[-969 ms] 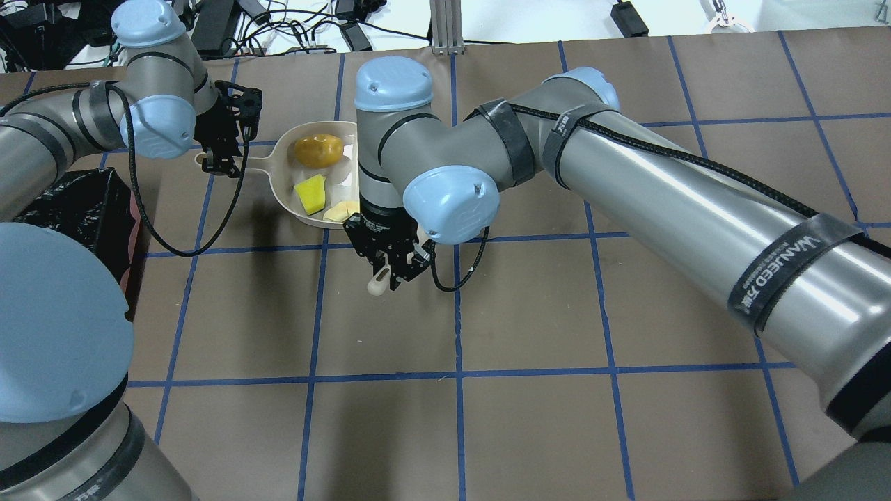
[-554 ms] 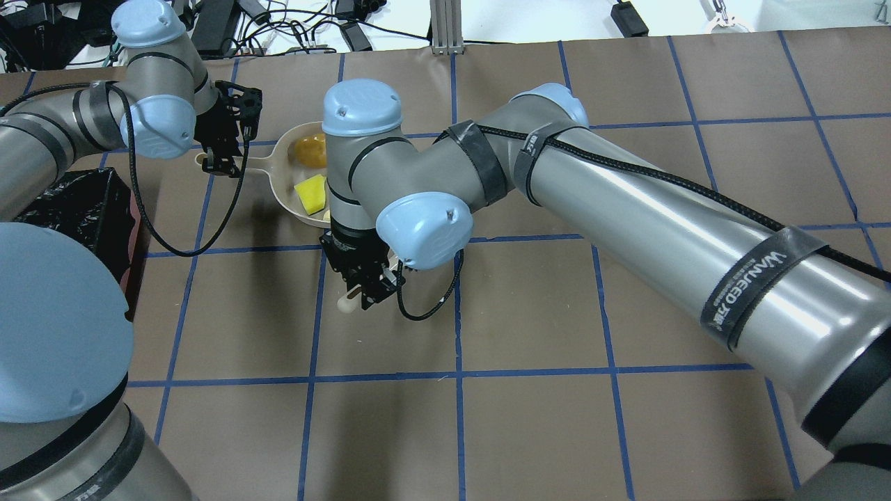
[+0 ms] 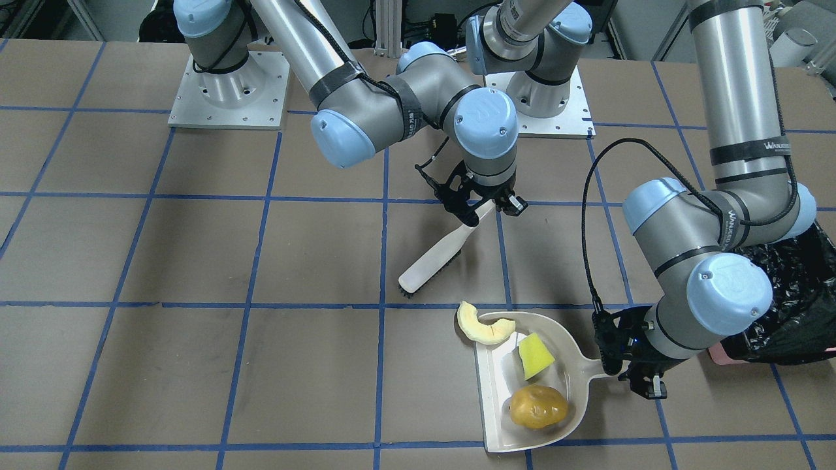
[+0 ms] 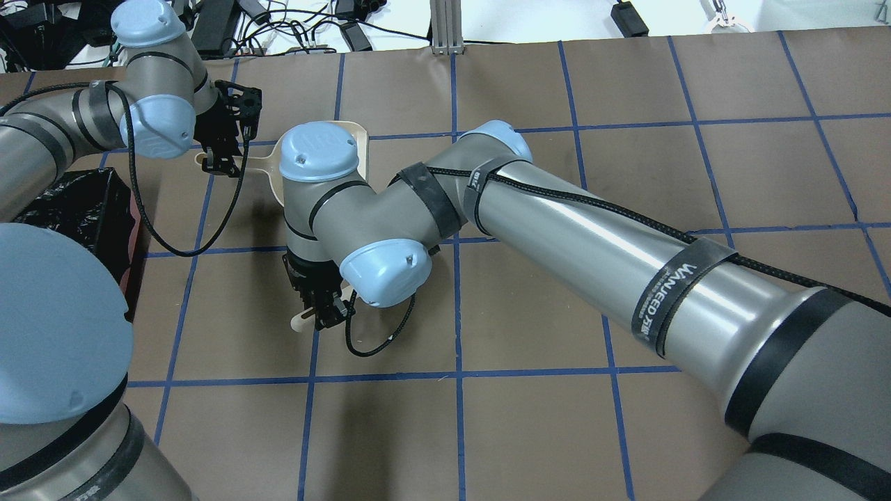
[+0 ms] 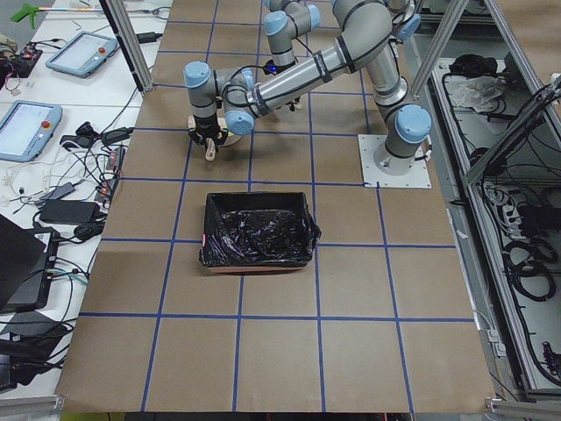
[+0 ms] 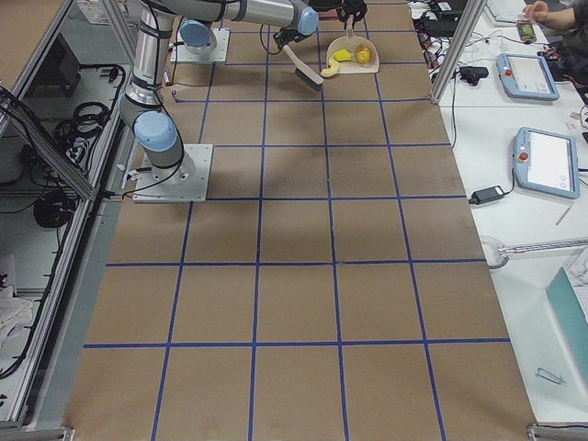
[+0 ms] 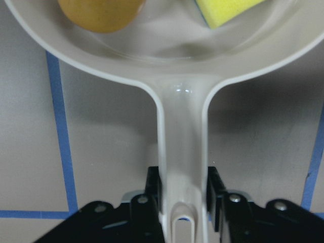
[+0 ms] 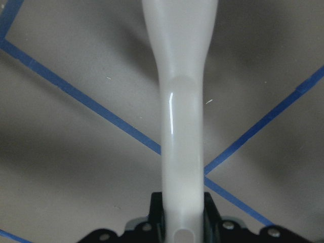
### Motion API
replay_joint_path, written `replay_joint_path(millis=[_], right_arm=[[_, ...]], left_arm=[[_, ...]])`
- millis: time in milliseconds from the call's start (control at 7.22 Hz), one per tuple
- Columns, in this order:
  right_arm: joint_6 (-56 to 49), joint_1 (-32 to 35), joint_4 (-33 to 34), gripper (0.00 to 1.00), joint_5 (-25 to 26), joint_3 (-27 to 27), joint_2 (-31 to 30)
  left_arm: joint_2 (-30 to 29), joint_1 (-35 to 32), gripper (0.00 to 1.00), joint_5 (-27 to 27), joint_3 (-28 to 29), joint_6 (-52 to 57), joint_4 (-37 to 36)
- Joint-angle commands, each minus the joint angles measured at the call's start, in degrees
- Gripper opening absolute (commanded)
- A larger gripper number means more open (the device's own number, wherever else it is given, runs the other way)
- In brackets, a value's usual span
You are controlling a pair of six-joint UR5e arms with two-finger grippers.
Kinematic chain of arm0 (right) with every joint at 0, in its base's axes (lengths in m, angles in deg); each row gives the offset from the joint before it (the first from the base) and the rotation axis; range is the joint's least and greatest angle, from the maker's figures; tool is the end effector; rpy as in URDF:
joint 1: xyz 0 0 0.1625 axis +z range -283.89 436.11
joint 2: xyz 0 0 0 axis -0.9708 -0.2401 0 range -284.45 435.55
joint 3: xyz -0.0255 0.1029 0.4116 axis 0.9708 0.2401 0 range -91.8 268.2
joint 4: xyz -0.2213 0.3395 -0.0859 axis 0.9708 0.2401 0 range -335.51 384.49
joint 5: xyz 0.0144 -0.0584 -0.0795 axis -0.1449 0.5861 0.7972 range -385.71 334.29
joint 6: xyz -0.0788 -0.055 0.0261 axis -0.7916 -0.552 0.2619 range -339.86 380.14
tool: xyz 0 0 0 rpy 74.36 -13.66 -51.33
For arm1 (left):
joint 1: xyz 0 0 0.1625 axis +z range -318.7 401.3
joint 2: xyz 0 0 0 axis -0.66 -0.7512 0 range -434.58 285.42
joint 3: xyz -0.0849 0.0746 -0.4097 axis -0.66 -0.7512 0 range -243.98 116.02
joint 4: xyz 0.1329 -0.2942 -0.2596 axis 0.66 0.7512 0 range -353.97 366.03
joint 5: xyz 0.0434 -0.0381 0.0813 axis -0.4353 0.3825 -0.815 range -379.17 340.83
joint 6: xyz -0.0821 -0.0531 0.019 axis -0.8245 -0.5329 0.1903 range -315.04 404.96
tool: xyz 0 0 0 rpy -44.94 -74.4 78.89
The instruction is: Sweep and dump trash into bin
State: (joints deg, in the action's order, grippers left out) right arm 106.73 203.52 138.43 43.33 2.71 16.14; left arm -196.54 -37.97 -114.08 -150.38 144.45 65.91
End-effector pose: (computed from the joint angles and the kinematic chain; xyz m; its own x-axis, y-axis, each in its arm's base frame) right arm 0.5381 -0.4253 0.2594 -0.6507 0.7592 0.0159 0.7123 0.6030 0.3591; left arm 0.0027 -0.6844 0.2407 -0.0221 0.9996 -0.0161 0.9957 0.0235 0.0894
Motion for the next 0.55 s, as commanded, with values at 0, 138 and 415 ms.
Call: replay_joint_path(millis=[0,138,415], right_arm=[[4.36,0.65,1.11,0.0,-1.79,2.07,1.05],[4.99,0.74,1.11,0.0,-2.33,3.13,1.75],[6.04,1.52,1.28,0.0,-2.42,3.14,2.37]], left_arm=[[0.05,0.0,0.18,0.07,0.0,0.0,-0.03],[0.14,0.0,0.18,0.07,0.0,0.0,-0.03],[0.14,0.0,0.18,0.07,0.0,0.0,0.06]])
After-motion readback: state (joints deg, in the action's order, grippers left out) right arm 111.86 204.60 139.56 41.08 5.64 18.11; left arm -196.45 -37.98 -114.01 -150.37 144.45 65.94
